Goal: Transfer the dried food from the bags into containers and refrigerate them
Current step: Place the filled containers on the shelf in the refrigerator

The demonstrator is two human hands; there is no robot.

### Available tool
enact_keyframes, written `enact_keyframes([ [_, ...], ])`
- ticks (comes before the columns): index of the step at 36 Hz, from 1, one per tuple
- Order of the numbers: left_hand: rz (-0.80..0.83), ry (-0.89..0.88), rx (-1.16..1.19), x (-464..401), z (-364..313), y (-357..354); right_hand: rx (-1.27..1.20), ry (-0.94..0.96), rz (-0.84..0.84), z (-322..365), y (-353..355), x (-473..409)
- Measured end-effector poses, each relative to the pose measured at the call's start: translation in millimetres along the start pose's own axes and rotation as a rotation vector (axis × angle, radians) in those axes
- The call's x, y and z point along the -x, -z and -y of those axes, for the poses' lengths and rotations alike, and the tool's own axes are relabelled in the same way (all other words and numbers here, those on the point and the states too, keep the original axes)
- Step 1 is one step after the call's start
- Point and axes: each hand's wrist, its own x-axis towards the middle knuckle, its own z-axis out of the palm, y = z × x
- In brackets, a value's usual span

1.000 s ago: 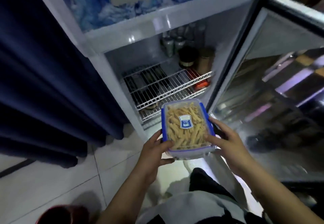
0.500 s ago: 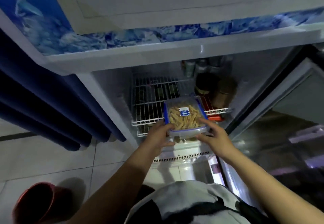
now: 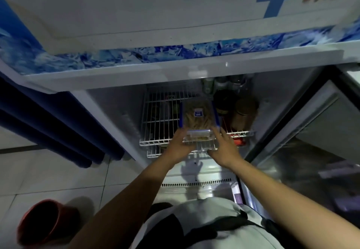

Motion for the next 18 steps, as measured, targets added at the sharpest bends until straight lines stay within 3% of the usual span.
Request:
enact_keyframes([
  [11,0.154,0.084,-0.554,-25.8,-10.9,-3.6,0.293,-0.089,0.107,2.1,15.9,-32.5],
  [18,0.071,0.125,-0.812,-29.9,-0.8,-11.7,0.319,-0.093,0.088,-12.0,5.2,-29.1],
])
